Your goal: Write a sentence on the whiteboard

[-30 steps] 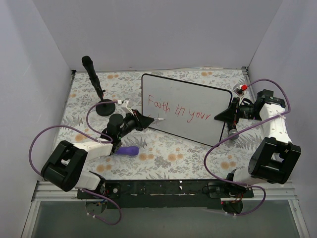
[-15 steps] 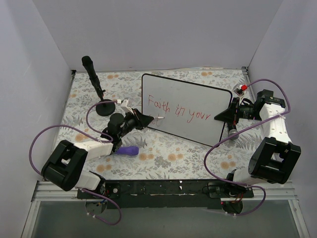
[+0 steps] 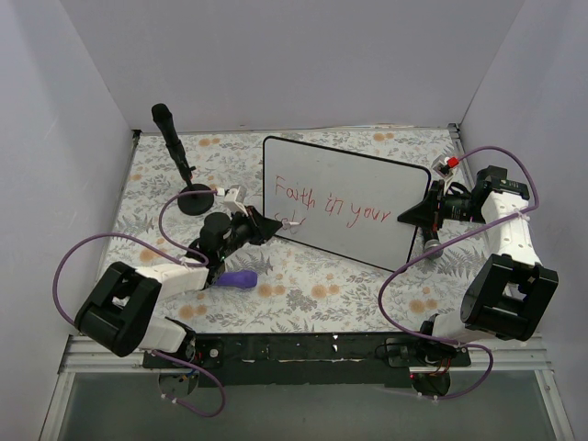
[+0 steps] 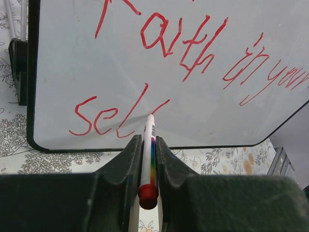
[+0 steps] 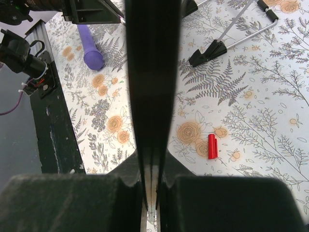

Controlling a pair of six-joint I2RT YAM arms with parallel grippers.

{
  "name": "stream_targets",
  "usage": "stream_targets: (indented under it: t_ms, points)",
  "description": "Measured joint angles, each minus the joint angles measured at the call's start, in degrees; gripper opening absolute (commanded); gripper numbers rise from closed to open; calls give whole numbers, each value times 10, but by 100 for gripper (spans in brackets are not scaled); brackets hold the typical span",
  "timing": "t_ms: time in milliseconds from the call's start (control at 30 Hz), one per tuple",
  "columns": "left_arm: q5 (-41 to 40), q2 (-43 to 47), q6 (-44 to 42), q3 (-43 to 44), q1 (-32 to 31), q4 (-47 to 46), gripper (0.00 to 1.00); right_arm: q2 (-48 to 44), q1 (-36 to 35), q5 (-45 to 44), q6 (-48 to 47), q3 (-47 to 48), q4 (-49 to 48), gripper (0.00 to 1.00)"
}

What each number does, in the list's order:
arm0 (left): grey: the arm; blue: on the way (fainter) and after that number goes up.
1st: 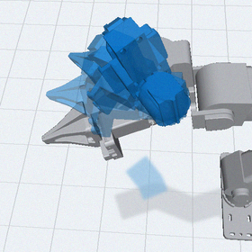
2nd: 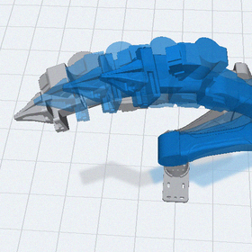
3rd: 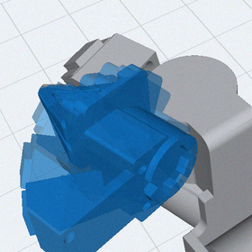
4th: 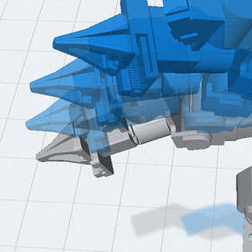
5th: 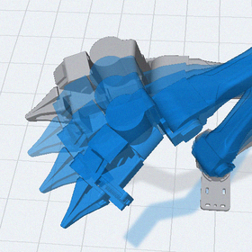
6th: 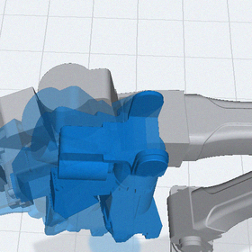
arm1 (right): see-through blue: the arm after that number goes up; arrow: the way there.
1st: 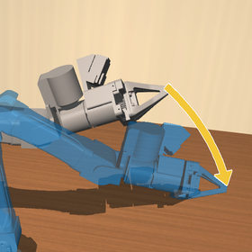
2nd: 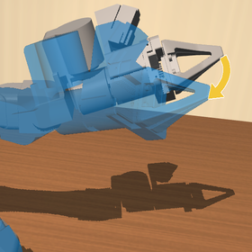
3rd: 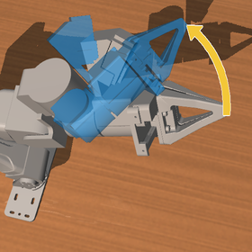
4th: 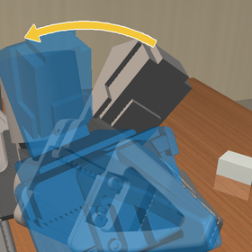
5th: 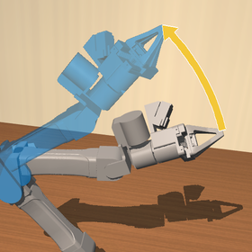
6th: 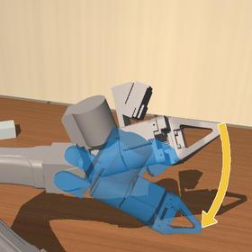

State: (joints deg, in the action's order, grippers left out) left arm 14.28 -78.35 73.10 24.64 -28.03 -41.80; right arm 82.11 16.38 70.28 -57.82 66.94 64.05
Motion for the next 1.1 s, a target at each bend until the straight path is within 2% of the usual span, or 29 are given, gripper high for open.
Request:
stream_targets:
  t_ms: [833, 1100]
  points:
    - [33, -38, -9, -6, 0, 50, 0, 0, 0, 0, -2, 0, -1, 1]
    - [23, 23, -9, -14, 0, 52, 0, 0, 0, 0, -2, 0, -1, 1]
